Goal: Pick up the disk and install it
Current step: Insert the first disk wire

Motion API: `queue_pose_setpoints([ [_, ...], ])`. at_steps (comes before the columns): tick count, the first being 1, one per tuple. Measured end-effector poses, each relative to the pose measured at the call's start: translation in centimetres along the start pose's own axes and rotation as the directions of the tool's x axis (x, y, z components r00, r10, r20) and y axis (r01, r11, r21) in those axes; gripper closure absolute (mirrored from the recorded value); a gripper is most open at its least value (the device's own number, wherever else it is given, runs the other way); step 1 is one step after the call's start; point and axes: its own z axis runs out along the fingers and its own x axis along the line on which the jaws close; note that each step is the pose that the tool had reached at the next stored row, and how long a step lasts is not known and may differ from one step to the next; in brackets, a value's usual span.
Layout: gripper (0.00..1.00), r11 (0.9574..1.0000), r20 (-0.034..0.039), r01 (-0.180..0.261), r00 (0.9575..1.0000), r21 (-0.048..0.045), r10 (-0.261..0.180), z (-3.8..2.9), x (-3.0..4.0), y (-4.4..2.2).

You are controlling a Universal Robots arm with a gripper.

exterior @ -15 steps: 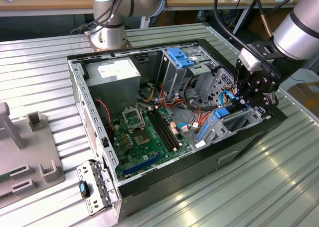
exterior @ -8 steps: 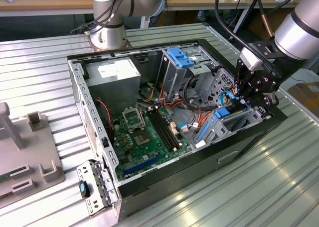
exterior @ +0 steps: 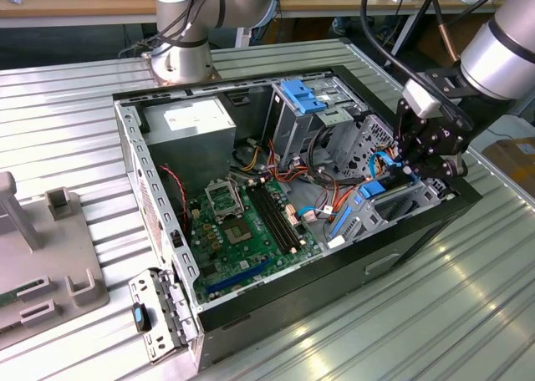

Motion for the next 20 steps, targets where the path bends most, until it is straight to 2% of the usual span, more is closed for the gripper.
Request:
queue_pose_setpoints([
  [11, 0.84, 1.0, 0.0, 0.008, 1.0, -0.0009, -0.008, 0.0, -0.02, -0.12],
  [20, 0.84, 1.0, -0.0001, 0.008, 1.0, -0.0003, -0.008, 0.26, 0.18, -0.15],
])
